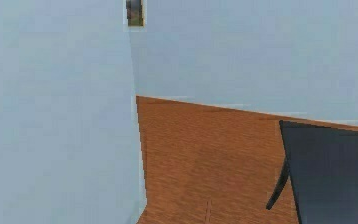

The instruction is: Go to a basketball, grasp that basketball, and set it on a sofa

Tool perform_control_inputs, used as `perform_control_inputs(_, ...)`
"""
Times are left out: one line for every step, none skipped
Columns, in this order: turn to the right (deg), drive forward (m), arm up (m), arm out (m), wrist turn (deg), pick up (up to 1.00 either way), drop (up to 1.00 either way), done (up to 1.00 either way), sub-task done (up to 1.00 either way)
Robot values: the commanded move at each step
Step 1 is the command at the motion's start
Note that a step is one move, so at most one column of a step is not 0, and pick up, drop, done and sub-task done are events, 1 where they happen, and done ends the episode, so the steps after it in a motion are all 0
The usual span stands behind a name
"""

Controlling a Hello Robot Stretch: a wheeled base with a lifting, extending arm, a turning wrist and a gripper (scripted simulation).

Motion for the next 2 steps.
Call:
perform_control_inputs(0.0, 0.0, -0.2, 0.0, 0.0, 0.0, 0.0, 0.0, 0.0)
perform_control_inputs(0.0, 0.0, 0.0, 0.0, 0.0, 1.0, 0.0, 0.0, 0.0)
